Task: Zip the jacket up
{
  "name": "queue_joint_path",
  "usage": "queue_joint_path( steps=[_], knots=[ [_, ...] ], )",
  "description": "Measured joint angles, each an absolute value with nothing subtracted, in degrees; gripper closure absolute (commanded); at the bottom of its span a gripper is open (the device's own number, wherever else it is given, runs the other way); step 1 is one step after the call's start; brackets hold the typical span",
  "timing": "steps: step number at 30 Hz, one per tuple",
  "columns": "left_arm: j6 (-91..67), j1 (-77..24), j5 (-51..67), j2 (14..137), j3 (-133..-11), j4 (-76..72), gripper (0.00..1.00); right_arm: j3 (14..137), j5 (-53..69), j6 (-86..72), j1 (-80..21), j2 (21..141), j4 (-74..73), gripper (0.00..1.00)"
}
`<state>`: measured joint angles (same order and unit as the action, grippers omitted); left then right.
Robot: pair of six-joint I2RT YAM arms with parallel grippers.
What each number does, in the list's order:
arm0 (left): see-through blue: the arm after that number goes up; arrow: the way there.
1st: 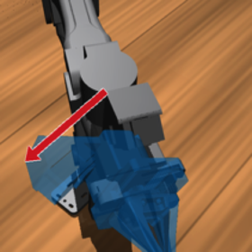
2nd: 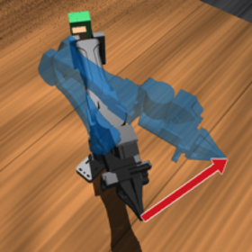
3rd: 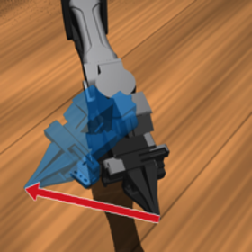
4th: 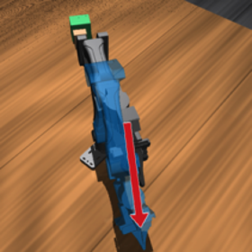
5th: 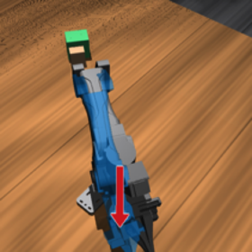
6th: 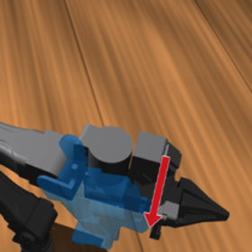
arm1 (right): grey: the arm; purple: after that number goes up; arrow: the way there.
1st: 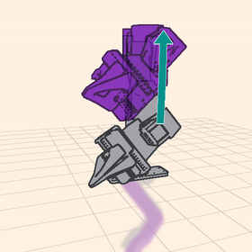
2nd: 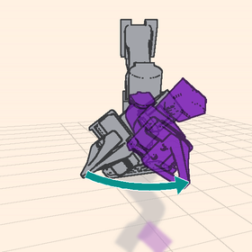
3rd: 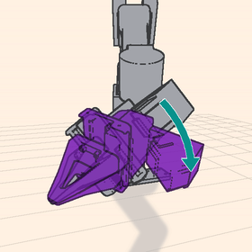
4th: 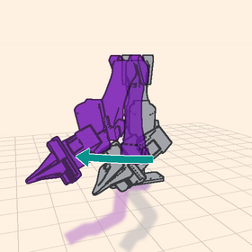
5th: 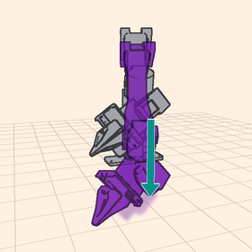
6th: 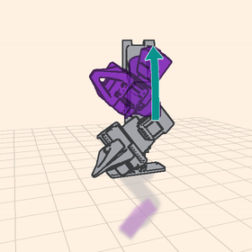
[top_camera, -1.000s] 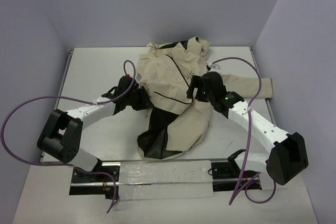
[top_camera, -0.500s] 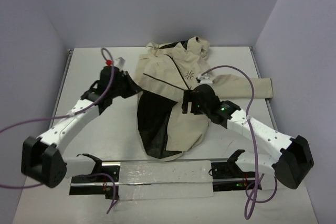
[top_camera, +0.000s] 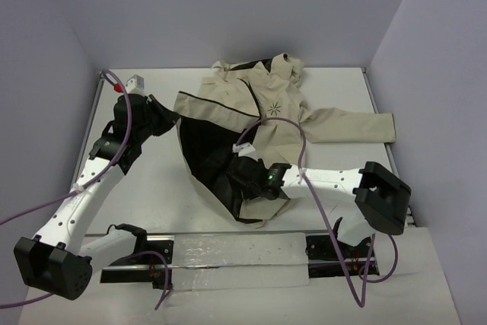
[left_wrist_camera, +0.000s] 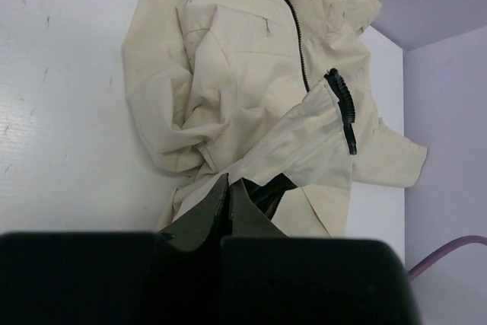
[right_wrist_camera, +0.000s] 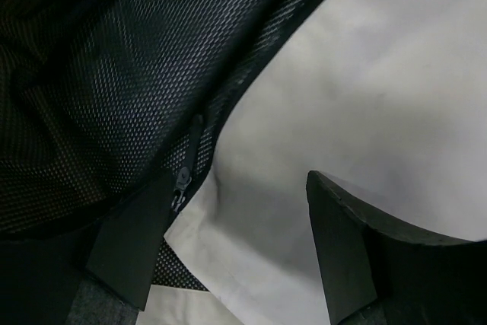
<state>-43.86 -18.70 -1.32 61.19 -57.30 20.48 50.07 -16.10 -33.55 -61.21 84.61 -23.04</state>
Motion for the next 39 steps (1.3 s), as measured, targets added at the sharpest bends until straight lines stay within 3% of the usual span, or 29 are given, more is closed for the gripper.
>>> queue_joint_path(
  steps=[1,4,7,10,17,23,32,35,39],
  knots=[
    [-43.95,-18.7,-1.32,61.19,-57.09,20.58,1.0,50.09,-16.12,-33.68,-61.96,85.72,-22.72,0.25],
    [-44.23,-18.7,-1.32,61.19,-56.68,20.61,1.0,50.09,-16.25,-33.97,-63.57,87.89,-22.6,0.44],
    [-44.39,-18.7,-1.32,61.19,-56.49,20.78,1.0,50.09,-17.09,-34.56,-63.99,89.73,-22.21,0.76],
    [-44.46,-18.68,-1.34,61.19,-56.3,20.85,1.0,50.09,-18.45,-34.99,-64.01,90.5,-22.08,0.99],
    [-44.62,-18.7,-1.89,61.19,-56.16,20.9,1.0,50.11,-21.75,-35.33,-63.93,89.69,-22.65,1.0],
    [-44.74,-18.69,-3.19,61.42,-56.17,20.97,1.0,50.11,-23.07,-34.78,-60.95,82.15,-23.96,1.0],
    [-43.38,-14.3,-4.22,71.49,-60.13,20.92,1.0,54.09,-18.91,-27.57,-32.08,67.05,-23.99,1.0],
    [-42.77,-11.92,-3.35,79.75,-69.56,23.76,1.0,61.67,-16.92,-24.71,-23.9,67.97,-25.14,1.0],
    [-40.72,-10.1,-2.62,92.25,-94.41,26.32,1.0,77.36,-12.09,-23.16,-12.52,72.1,-25.53,1.0]
  ],
)
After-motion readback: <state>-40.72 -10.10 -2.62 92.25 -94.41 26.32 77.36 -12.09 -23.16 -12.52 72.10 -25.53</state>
